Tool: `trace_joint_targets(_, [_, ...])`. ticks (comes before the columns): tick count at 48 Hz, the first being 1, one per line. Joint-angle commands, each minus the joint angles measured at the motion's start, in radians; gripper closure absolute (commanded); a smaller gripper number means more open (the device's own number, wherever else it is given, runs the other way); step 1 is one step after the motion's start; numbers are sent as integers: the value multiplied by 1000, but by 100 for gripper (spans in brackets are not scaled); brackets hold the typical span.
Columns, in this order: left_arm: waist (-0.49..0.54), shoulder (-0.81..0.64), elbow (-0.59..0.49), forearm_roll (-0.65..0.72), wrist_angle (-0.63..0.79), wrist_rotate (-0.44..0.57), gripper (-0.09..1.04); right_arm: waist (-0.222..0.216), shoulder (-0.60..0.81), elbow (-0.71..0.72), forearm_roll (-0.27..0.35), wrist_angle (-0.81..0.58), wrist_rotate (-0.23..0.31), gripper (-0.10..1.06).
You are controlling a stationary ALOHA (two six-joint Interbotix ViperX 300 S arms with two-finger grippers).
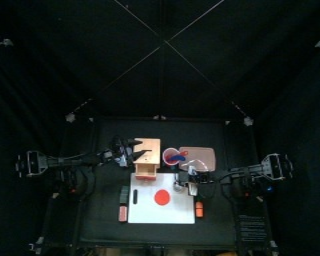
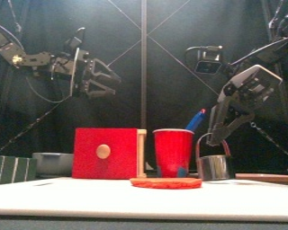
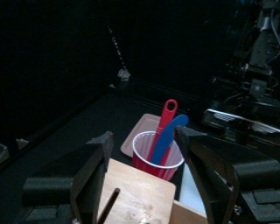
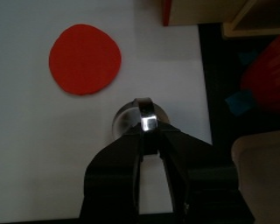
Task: Get the cutter from the drawer then cut the dough then place the extra dough in the bowl
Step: Shut the drawer
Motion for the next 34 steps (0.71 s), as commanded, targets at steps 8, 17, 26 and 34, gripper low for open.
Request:
trace_joint_targets(8, [54, 77, -106, 80, 0, 3, 2, 12, -12, -54, 15, -8, -3, 18])
trace_joint_targets(17, [172, 137, -238, 186, 204, -2, 2, 61, 41, -175, -8, -8, -12, 18])
trace_joint_targets(26, [209, 218, -434, 333, 726, 0, 3, 97, 146, -270, -54, -8, -9, 29])
trace_joint_targets(34, [209, 304, -551, 425, 931, 0, 17, 110, 242, -341, -95, -12, -15, 63])
